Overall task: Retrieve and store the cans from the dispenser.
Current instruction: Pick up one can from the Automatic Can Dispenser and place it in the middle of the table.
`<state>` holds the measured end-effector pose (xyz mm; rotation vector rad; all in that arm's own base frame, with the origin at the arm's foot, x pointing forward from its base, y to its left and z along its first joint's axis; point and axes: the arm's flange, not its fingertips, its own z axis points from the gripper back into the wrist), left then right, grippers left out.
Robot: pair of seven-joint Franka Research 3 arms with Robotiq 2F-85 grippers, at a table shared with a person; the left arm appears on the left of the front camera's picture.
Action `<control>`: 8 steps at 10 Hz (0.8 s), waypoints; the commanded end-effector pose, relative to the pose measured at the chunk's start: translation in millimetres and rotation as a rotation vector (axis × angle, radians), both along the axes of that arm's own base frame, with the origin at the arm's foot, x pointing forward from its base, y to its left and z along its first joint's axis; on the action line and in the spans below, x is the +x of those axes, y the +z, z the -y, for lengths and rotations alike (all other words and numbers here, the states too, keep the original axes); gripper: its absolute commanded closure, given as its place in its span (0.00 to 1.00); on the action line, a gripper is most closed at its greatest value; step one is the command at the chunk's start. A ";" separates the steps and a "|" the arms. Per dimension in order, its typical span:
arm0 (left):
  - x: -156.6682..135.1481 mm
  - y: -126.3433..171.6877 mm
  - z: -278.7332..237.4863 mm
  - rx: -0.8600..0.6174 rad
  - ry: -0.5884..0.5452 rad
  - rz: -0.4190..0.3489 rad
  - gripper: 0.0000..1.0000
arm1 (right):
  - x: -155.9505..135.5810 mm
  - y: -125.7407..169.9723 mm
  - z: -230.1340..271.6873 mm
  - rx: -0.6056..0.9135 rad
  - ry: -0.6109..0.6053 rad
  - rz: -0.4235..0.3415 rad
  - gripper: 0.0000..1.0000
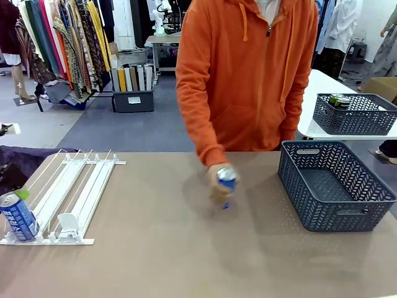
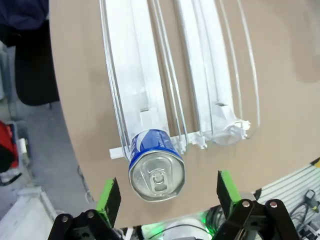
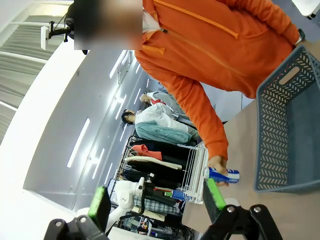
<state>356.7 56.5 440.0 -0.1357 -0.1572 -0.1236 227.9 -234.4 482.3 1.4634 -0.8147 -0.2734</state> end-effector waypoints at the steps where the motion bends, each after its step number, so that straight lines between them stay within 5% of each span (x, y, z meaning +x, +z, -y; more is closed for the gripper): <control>1: 7.4 -7.7 1.3 0.043 0.035 -0.061 0.00 | 2.0 2.9 0.1 0.006 -0.008 0.029 0.00; 8: 17.6 -37.1 -1.6 0.062 0.054 -0.098 0.00 | 2.0 2.9 0.1 0.006 -0.008 0.029 0.00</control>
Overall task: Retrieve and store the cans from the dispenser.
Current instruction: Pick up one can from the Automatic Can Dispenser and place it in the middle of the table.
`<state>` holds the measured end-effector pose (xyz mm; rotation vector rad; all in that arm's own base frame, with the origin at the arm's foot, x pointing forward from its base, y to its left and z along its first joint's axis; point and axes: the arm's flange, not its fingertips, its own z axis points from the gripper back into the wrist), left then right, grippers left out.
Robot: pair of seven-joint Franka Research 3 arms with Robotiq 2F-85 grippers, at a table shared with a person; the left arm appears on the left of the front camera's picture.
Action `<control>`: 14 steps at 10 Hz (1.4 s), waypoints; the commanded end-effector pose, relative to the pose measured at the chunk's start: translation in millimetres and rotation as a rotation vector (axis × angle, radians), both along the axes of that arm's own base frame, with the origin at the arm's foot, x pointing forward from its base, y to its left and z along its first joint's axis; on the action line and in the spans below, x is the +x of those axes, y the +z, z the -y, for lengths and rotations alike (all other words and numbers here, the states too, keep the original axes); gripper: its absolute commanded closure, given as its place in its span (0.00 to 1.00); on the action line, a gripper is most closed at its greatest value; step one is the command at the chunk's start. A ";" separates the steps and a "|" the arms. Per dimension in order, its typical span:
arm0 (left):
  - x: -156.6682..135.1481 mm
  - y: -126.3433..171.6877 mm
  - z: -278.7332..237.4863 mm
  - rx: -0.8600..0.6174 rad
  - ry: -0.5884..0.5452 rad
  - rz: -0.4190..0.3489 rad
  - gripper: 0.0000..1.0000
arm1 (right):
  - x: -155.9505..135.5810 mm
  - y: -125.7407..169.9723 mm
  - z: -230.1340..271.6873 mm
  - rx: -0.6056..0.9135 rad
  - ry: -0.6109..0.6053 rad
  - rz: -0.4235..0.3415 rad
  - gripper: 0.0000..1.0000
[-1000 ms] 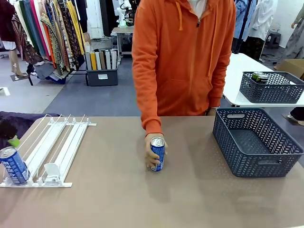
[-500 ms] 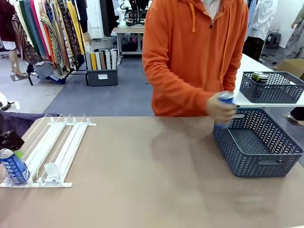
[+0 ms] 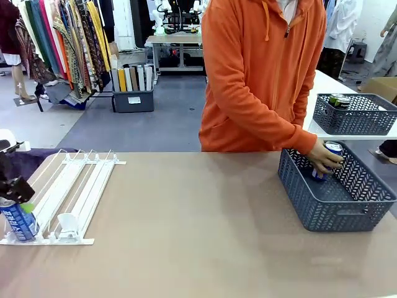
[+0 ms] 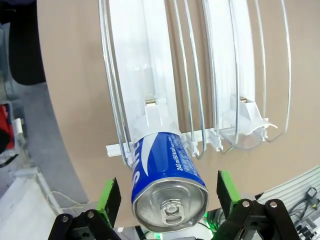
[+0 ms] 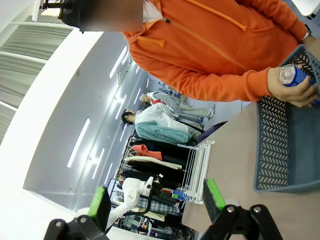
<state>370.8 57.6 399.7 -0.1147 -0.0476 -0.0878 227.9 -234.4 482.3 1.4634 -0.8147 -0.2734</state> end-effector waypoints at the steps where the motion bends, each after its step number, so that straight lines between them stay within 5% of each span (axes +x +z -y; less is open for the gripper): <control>1: 3.3 3.0 -0.1 0.035 0.020 0.014 0.00 | 2.0 2.9 0.1 0.006 -0.008 0.029 0.00; 2: 5.5 2.7 1.3 0.044 0.019 0.005 0.00 | 2.0 2.9 0.1 0.006 -0.008 0.029 0.00; 4: 4.7 2.5 0.8 0.059 0.022 0.002 1.00 | 2.0 2.9 0.1 0.006 -0.008 0.029 0.00; 11: 2.9 5.8 0.3 0.060 0.028 0.014 1.00 | 2.0 2.9 0.1 0.006 -0.008 0.029 0.00; 14: -26.5 69.0 8.1 0.018 0.095 0.121 1.00 | 2.0 2.9 0.1 0.006 -0.008 0.029 0.00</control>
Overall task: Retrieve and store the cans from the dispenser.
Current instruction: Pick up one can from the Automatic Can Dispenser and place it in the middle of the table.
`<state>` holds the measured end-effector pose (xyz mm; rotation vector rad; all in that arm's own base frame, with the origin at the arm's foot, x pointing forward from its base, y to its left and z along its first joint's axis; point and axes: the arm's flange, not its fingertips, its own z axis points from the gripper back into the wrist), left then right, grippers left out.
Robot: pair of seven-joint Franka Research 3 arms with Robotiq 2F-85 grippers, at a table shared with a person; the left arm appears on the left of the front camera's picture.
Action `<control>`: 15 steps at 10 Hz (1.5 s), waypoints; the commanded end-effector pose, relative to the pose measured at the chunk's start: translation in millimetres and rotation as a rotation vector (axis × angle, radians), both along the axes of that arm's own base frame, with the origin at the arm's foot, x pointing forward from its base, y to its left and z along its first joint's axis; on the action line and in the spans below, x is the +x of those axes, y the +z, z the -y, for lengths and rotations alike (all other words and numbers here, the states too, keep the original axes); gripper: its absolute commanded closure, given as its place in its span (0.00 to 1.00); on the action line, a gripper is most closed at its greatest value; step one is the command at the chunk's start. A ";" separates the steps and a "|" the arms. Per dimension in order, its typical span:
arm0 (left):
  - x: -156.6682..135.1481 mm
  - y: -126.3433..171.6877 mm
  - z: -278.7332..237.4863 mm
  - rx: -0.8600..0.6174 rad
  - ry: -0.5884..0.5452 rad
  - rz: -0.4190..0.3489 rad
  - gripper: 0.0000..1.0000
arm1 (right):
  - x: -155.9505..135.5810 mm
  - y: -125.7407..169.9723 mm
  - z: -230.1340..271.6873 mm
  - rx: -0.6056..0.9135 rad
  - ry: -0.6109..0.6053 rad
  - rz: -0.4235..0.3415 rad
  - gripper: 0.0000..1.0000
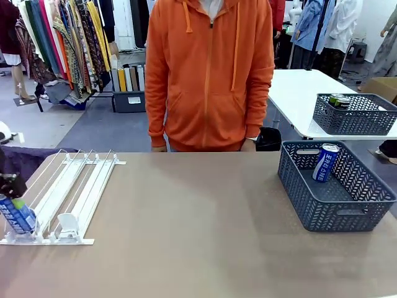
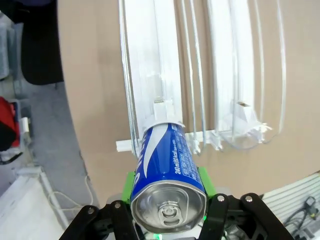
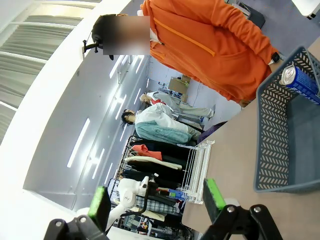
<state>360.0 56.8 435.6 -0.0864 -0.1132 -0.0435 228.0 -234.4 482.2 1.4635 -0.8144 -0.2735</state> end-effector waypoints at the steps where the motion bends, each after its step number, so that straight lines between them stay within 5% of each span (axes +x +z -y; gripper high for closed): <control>1: -31.7 62.2 12.5 -0.029 0.051 0.098 1.00 | 1.9 3.0 0.1 0.006 -0.008 0.029 0.00; 6: -92.6 140.1 -13.3 -0.175 -0.020 0.239 1.00 | 1.9 3.0 0.1 0.006 -0.008 0.029 0.00; 9: -103.2 132.7 -46.1 -0.253 0.002 0.184 1.00 | 1.9 3.0 0.1 0.006 -0.008 0.029 0.00; 10: -102.3 143.0 -26.5 -0.196 0.009 0.242 1.00 | 1.9 3.0 0.1 0.006 -0.008 0.029 0.00; 15: -91.6 141.0 -7.0 -0.291 -0.032 0.185 1.00 | 1.9 3.0 0.1 0.006 -0.008 0.029 0.00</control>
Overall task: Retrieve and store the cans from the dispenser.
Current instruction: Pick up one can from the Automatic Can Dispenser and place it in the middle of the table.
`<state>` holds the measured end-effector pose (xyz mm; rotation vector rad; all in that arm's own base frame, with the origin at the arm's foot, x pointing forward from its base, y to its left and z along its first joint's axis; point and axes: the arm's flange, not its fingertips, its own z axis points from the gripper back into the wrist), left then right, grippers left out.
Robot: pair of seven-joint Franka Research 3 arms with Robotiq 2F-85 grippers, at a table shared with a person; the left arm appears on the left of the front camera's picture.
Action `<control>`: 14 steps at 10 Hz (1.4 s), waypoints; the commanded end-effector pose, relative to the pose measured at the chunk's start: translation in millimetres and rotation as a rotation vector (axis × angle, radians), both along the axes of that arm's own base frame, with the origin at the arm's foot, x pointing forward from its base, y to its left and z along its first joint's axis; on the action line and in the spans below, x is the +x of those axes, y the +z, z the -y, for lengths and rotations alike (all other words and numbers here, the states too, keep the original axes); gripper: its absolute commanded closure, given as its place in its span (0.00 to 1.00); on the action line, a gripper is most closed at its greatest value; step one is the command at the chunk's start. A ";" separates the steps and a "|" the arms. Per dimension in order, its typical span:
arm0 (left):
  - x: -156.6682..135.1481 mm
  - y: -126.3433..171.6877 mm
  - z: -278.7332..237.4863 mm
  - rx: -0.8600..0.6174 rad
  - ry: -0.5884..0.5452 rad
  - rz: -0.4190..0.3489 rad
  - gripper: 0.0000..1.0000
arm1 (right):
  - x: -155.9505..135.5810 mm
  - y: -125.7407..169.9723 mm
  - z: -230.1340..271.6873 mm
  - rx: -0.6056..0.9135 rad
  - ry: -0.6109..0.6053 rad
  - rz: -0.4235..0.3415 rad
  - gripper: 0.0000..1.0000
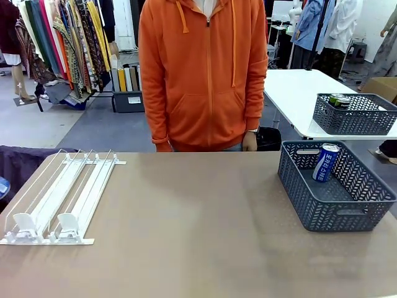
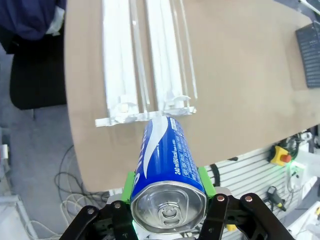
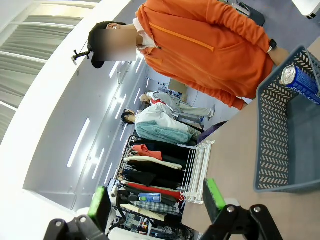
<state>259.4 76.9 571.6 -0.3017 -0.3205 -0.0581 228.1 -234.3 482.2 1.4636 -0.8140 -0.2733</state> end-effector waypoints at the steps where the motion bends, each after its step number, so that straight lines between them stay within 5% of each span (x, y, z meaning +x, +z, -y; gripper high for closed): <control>1: 29.6 9.1 53.4 -0.134 -0.092 -0.011 1.00 | 1.8 3.0 0.2 0.006 -0.008 0.030 0.00; 4: 106.7 -2.4 248.1 0.121 -0.311 -0.029 1.00 | 1.8 3.0 0.2 0.006 -0.008 0.030 0.00; 7: 134.1 -61.8 446.4 0.423 -0.516 -0.064 1.00 | 1.8 3.0 0.2 0.006 -0.008 0.030 0.00; 11: 167.7 -134.0 524.2 0.569 -0.540 -0.067 1.00 | 1.8 3.0 0.2 0.006 -0.008 0.030 0.00; 14: 189.6 -147.8 534.4 0.490 -0.533 -0.096 1.00 | 1.8 3.0 0.2 0.006 -0.008 0.030 0.00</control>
